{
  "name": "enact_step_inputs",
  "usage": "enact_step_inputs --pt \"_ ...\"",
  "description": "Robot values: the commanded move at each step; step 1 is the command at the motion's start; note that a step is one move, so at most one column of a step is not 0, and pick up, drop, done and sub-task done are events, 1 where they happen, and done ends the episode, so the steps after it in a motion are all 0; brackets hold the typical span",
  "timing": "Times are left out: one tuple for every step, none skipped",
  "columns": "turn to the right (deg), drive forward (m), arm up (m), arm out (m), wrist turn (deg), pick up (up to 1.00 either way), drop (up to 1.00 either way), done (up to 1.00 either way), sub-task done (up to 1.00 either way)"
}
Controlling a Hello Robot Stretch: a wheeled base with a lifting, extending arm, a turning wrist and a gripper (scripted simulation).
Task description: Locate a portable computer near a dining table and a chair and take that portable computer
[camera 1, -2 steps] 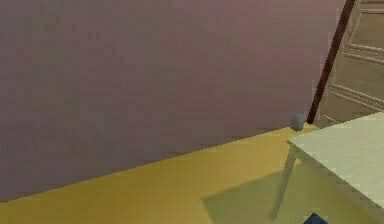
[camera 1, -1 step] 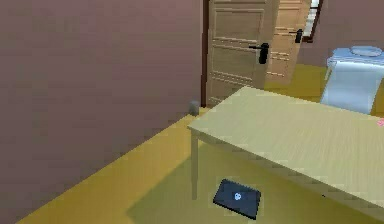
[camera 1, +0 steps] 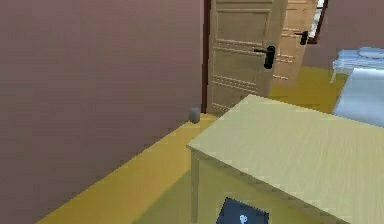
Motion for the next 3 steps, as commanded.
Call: enact_step_inputs --pt "24.0 0.0 0.0 0.0 0.0 0.0 0.0 0.0 0.0" --pt "0.0 0.25 0.0 0.0 0.0 0.0 0.0 0.0 0.0" --pt "-45.0 0.0 0.0 0.0 0.0 0.0 0.0 0.0 0.0"
